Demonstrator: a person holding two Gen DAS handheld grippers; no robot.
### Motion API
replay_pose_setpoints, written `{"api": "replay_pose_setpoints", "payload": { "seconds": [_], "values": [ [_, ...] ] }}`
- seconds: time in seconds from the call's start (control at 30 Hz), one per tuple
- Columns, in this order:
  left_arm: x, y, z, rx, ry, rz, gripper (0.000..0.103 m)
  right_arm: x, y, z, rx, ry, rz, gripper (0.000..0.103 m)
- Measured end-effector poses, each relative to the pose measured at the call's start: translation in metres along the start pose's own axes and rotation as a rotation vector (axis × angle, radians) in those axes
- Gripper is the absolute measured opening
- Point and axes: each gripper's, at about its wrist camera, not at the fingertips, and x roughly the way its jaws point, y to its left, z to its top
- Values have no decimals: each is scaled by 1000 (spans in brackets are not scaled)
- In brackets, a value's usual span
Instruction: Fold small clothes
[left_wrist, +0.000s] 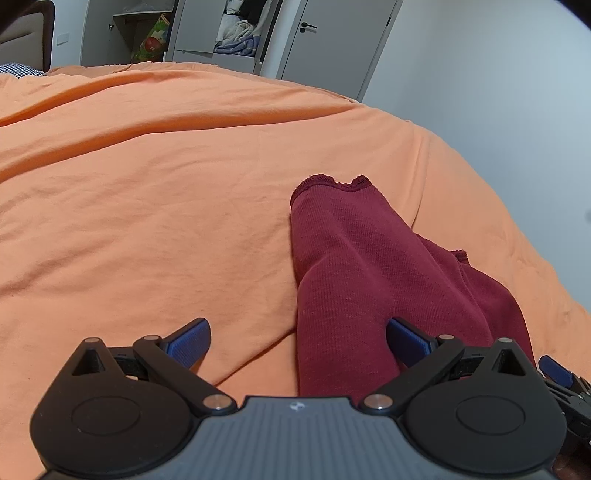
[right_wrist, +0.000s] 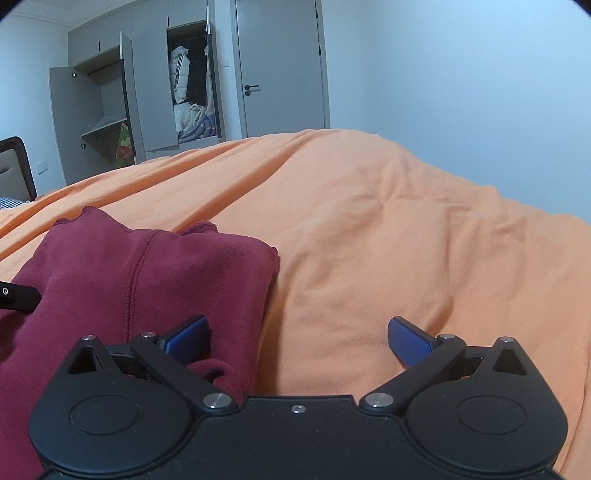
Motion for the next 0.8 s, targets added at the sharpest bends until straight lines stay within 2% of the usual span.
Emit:
{"api": "replay_pose_setpoints", "payload": {
  "seconds": [0.3, 0.4, 0.57, 0.67, 0.73, 0.8],
  "values": [
    [-10, 2, 2, -17, 1, -5, 102, -12, -3, 6, 30, -13, 36, 102],
    [-16, 2, 2, -13, -4, -11, 102, -23, -3, 8, 44, -34, 85, 102],
    [-32, 4, -4, 3, -18, -59, 103, -37, 6, 4, 25, -32, 151, 102],
    [-35, 3, -12, 44, -13, -83, 103, -35, 13, -5, 10, 2, 167, 102],
    [-30, 3, -18, 63, 3, -52, 103, -33, 16, -10, 24, 16, 166, 102],
    [-27, 10, -23, 25, -1, -51, 102, -36, 19, -10, 28, 5, 165, 102]
  ]
}}
